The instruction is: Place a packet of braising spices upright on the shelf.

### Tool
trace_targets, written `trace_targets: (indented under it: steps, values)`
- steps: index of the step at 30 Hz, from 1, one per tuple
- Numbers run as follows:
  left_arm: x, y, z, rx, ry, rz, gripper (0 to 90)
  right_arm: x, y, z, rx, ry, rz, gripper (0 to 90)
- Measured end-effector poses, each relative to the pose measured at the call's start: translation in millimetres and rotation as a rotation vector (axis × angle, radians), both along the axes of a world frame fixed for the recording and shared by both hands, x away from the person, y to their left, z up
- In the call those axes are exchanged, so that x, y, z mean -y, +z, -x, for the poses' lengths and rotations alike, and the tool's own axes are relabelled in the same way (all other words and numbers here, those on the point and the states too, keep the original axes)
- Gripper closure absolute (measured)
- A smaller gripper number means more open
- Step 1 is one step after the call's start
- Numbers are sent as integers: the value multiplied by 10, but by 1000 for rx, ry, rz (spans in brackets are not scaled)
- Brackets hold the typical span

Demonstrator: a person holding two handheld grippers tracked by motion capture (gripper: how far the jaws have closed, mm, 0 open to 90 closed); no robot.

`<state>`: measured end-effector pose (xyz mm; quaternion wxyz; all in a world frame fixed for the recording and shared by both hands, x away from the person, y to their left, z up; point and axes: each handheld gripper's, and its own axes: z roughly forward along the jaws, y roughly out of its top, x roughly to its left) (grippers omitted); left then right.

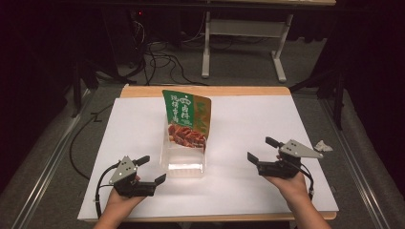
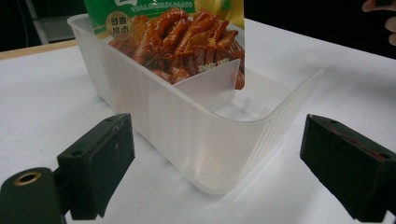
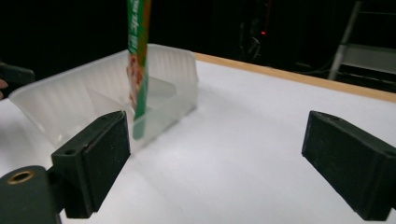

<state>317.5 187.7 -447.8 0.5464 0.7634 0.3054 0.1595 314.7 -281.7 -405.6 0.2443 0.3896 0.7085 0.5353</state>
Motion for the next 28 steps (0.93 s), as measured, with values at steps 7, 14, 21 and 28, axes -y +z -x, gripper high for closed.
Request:
trace_targets:
  steps: [7, 14, 21, 28]
  values:
    - [43, -7, 7, -7, -3, -2, 104, 256, -188, 338, 32, -81, 17, 14]
    - [89, -18, 0, -5, -6, -19, 104, 283, -309, 239, 8, -77, 43, 14]
    - [68, -18, 1, -2, -9, -17, 103, 339, -334, 218, -10, -96, 19, 14]
    - [59, -10, 4, 1, -12, -12, 102, 332, -342, 217, -12, -99, 15, 14]
